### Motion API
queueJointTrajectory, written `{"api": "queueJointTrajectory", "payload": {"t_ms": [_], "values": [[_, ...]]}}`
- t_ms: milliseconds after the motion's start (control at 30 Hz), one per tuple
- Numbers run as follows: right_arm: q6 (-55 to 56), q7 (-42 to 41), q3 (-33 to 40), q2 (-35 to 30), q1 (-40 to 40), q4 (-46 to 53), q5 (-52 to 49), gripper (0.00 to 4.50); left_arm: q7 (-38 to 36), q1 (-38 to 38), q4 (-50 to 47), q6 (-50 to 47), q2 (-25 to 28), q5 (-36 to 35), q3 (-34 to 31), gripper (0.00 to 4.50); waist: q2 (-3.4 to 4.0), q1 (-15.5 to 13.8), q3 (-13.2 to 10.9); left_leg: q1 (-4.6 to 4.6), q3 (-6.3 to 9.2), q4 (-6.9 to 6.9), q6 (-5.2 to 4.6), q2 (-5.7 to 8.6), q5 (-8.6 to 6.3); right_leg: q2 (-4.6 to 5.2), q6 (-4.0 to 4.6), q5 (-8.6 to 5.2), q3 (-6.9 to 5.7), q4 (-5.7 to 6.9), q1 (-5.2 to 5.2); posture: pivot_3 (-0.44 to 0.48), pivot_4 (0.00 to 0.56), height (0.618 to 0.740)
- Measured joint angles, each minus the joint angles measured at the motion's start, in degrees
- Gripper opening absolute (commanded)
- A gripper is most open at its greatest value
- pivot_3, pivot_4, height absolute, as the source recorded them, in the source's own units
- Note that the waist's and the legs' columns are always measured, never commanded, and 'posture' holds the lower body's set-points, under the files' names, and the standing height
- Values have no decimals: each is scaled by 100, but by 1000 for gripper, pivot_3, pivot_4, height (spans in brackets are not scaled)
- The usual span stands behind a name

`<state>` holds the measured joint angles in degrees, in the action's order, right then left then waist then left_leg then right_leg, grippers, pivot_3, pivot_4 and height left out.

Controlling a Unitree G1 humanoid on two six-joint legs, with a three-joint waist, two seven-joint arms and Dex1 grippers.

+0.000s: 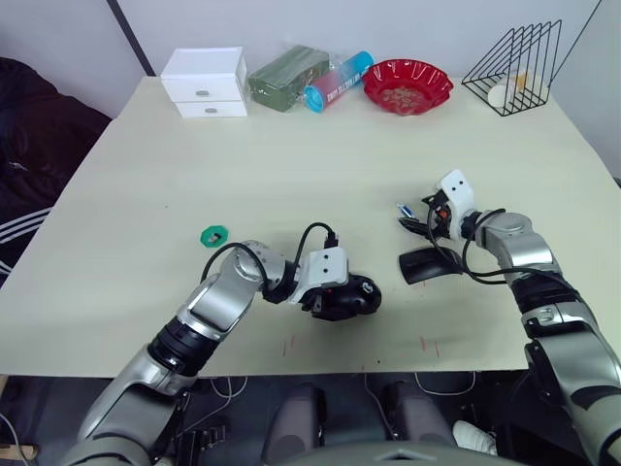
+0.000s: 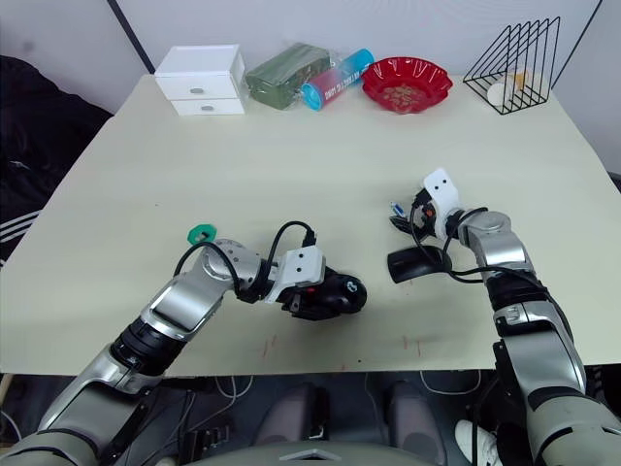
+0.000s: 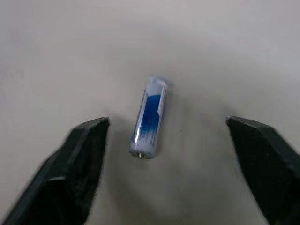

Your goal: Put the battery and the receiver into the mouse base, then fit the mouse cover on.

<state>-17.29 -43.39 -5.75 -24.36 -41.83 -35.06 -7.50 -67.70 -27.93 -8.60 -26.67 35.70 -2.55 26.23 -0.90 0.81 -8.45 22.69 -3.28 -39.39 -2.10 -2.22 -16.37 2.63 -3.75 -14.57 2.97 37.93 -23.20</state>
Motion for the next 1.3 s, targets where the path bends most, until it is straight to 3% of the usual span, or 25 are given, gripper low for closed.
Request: {"api": "queueJointTrajectory", "payload": {"t_ms": [167, 200, 633, 1300], "values": [[-2, -53, 0, 3, 0, 3, 30, 346, -1, 2, -5, 2, 2, 3, 6, 2970, 0, -1, 0, 0, 1, 0, 0, 0, 0, 0, 0, 0, 0, 0, 0, 0, 150, 740], [-3, -59, 2, 5, 0, 22, 29, 63, -1, 1, -5, 1, 2, 3, 5, 2970, 0, -1, 0, -1, 1, 0, 0, 0, 0, 0, 0, 0, 0, 0, 0, 0, 150, 740], [-14, -216, 7, -114, 106, 367, 7, 66, 17, 4, -15, 0, -3, 5, 10, 2970, 2, -6, -1, 1, 4, 0, 0, 0, 0, 0, 0, 0, 0, -1, 0, 0, 150, 740], [-1914, -1249, 448, -1930, 1831, 4317, -1068, 66, -15, -3, 27, 62, 6, 10, 29, 2970, 2, -24, -1, 6, 20, 0, -1, 1, -1, 0, 0, -1, -10, -5, 1, 0, 150, 740]]}}
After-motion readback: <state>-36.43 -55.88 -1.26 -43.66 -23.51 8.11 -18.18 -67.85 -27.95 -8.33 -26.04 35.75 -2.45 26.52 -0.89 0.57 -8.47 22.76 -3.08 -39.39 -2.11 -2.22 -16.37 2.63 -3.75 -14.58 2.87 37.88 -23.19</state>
